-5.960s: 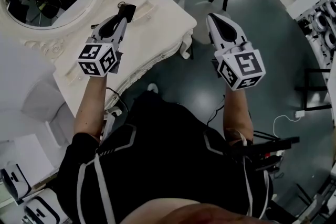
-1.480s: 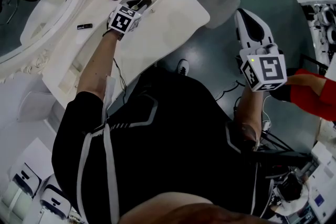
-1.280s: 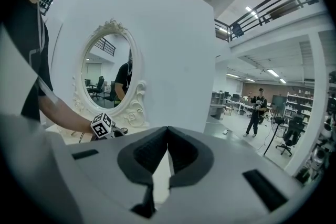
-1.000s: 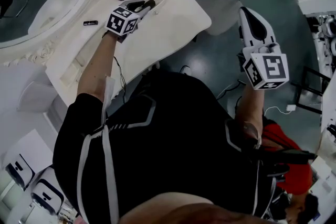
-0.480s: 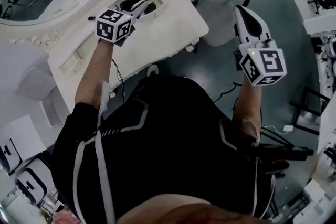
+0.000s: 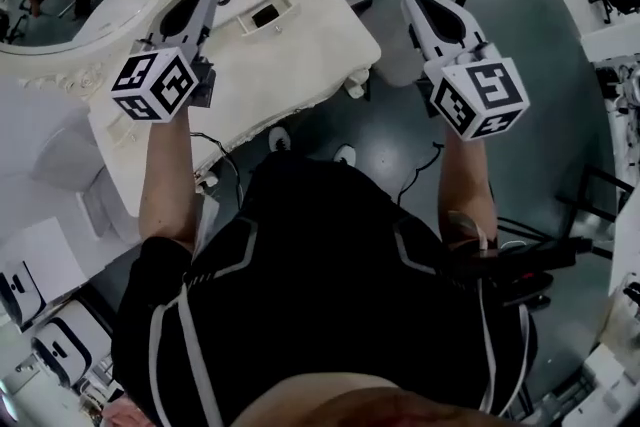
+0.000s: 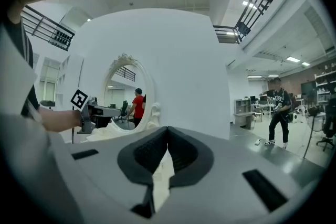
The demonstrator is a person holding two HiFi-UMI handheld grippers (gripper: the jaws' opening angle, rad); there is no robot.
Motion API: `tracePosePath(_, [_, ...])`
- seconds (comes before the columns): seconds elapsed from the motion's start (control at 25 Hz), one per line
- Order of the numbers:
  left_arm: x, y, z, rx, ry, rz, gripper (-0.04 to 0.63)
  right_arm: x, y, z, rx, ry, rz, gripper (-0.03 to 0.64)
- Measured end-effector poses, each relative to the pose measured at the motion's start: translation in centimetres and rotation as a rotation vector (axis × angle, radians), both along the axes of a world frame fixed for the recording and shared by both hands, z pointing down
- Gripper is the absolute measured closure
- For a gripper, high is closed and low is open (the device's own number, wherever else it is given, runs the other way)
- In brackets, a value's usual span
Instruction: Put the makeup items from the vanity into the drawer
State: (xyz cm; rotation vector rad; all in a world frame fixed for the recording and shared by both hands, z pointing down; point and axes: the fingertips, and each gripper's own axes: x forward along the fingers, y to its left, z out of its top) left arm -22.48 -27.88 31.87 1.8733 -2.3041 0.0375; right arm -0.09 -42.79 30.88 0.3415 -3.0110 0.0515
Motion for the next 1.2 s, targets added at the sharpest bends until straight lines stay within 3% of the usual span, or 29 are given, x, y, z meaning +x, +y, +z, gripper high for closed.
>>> tracePosePath(0.4, [-2.1,5.7,-4.6,0.09,-0.036,-0.102,0.591,-4.2,1.7,-2.9,0.015,-0.057,-0.021,0.612])
tracePosePath(0.64, [-2.9,7.3,-6.2,0.144,0.003,-0.06,0.591,-6.0,4.2,-4.4,0.041,-0.057,-0.029,0.612])
tracePosePath(0.8, [-3.8,8.1,-6.1,0.115,-0.058,-0.059,0.591,-7.0,5.1,-4.7,0.047,-0.053,-0.01,0.612])
tracePosePath(1.04, [-5.7,9.3,-6.3,0.121,-0.047,-0.095,0.592,-8.4,6.6,-5.5,0.061,-0.047,-0.002,0.612])
tracePosePath(1.2, [-6.7,9.7,-5.6,0.08,-0.063,-0.129,0.592,-9.0,7.0,-5.5,0.058,-0.037,0.014,0.612])
